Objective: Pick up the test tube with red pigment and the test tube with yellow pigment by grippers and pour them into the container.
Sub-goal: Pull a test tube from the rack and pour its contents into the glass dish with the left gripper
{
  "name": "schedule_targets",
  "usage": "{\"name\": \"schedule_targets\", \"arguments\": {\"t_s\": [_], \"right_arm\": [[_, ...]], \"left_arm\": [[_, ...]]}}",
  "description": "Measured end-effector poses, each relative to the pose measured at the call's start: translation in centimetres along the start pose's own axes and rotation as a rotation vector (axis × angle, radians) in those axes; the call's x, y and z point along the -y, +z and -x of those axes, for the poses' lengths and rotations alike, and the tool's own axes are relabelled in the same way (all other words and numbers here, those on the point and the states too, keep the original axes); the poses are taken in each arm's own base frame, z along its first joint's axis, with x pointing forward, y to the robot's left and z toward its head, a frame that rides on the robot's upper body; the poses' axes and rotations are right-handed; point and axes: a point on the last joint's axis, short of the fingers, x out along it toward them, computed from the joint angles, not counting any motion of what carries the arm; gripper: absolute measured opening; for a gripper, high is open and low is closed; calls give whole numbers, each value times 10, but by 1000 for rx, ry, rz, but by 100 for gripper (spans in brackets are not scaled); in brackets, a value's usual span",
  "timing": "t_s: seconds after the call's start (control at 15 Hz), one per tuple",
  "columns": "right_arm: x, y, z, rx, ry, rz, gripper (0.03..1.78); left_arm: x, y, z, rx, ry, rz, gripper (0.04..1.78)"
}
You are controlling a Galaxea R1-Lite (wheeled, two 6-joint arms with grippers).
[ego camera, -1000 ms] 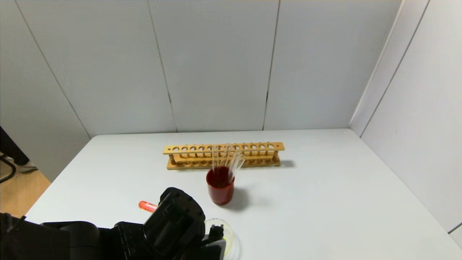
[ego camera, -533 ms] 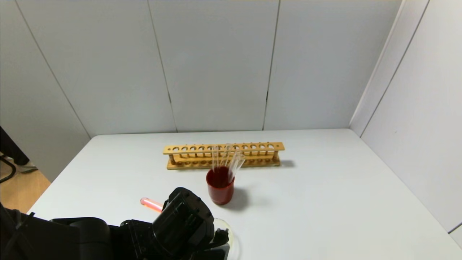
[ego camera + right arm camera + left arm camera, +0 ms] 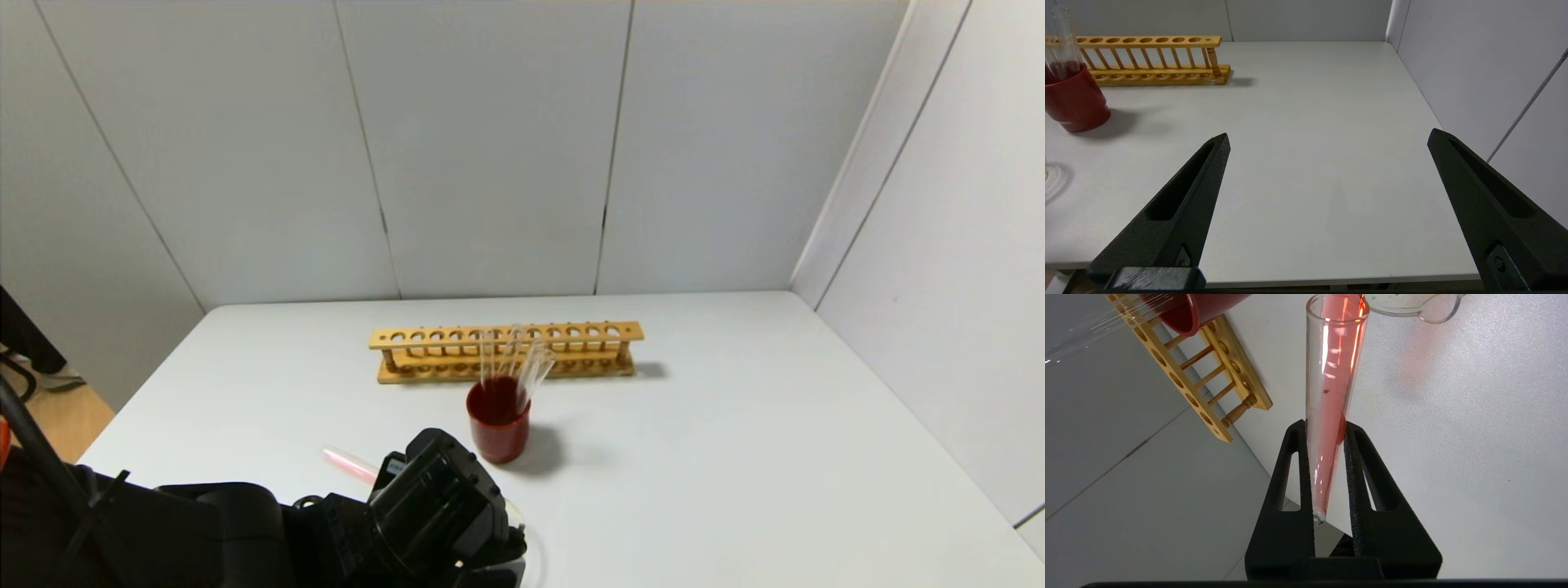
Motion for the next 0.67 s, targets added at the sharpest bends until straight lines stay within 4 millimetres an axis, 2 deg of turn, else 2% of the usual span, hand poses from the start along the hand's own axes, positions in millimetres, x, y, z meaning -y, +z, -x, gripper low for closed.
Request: {"name": "schedule_targets", "arguments": {"t_s": [0.67], "right_arm": [[0,0,0,0,0,0,170]], "left_arm": [[1,3,-4,-20,-25,-44,30]]}}
